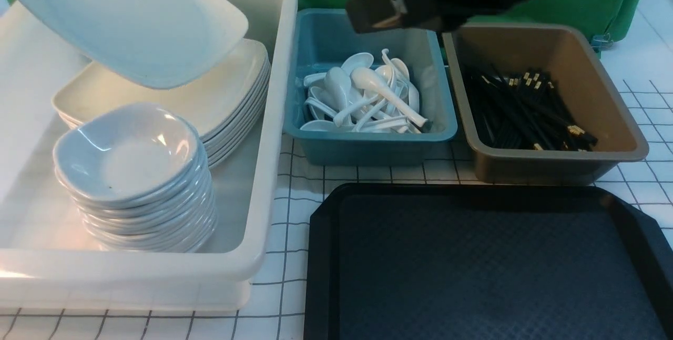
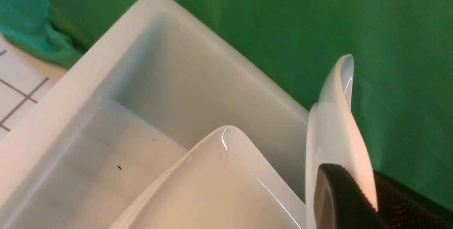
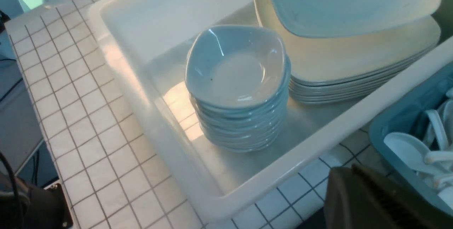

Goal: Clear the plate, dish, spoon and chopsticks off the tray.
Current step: Use the left arm to put the plate into the large storage box on the left

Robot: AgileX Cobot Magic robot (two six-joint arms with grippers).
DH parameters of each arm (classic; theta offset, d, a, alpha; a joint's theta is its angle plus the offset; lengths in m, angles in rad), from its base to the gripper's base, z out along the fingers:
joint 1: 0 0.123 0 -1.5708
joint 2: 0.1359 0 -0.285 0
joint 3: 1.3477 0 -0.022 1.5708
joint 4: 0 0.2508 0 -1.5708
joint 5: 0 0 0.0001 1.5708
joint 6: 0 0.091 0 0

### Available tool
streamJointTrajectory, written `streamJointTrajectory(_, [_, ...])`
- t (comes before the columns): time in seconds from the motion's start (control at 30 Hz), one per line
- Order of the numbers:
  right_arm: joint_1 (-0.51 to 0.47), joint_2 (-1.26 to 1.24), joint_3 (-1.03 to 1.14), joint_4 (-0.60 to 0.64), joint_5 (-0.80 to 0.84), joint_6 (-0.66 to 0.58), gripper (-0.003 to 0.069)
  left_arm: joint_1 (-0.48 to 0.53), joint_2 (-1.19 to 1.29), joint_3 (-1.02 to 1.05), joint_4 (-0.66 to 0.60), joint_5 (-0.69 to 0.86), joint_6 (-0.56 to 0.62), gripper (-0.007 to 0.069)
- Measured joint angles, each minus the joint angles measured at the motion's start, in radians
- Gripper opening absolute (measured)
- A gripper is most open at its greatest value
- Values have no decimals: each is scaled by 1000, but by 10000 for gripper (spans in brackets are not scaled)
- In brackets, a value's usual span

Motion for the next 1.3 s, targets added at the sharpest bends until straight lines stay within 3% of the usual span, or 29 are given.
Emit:
streamJointTrajectory(0.13, [16,46,-54,-2,31,9,-1,0,58,0,-65,-8,50,20])
streamJointTrajectory(0.47, [26,48,-63,-2,45,14,0,0,133,0,-48,4,67,23])
streamJointTrajectory(0.6, [26,48,-63,-2,46,40,0,0,157,0,27,12,49,88])
streamJointTrajectory(0.93, [26,48,-63,-2,46,66,0,1,171,0,368,98,-101,435])
streamJointTrajectory(1.17, [26,48,-63,-3,48,100,5,1,117,-1,462,128,-137,480])
streamJointTrajectory(1.27, [26,48,-63,-3,57,108,6,1,81,-1,467,129,-142,468])
streamJointTrajectory(1.3, [26,48,-63,-8,64,112,6,-1,48,-2,465,139,-143,433])
